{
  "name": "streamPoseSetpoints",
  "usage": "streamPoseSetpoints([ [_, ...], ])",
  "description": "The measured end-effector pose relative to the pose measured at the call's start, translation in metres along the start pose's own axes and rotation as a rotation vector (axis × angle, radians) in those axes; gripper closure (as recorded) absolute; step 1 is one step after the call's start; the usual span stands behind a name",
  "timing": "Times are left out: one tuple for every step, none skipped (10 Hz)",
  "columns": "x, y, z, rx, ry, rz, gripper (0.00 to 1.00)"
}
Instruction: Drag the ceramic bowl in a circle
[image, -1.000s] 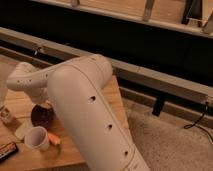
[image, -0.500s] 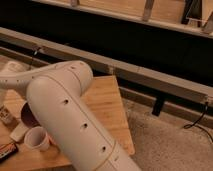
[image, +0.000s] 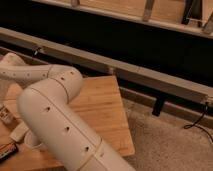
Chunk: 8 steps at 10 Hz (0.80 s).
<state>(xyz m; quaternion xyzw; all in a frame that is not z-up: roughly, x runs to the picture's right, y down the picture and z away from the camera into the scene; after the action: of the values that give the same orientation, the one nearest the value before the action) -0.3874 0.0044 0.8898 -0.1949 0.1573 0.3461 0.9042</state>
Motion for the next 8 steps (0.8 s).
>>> streamPoseSetpoints([
  [-0.001, -0.017, 0.006, 0.006, 0.014, 0.041, 1.0],
  [0.002, -0.037, 0.013, 0.012, 0.032, 0.086, 1.0],
  [0.01, -0.063, 0.022, 0.025, 0.054, 0.142, 1.0],
  [0.023, -0.096, 0.031, 0.043, 0.084, 0.208, 1.0],
  [0.034, -0.119, 0.037, 0.058, 0.105, 0.251, 1.0],
  [0.053, -0.153, 0.044, 0.083, 0.136, 0.31, 1.0],
  [0.068, -0.177, 0.046, 0.104, 0.158, 0.347, 1.0],
  [0.086, -0.2, 0.05, 0.128, 0.185, 0.374, 1.0],
])
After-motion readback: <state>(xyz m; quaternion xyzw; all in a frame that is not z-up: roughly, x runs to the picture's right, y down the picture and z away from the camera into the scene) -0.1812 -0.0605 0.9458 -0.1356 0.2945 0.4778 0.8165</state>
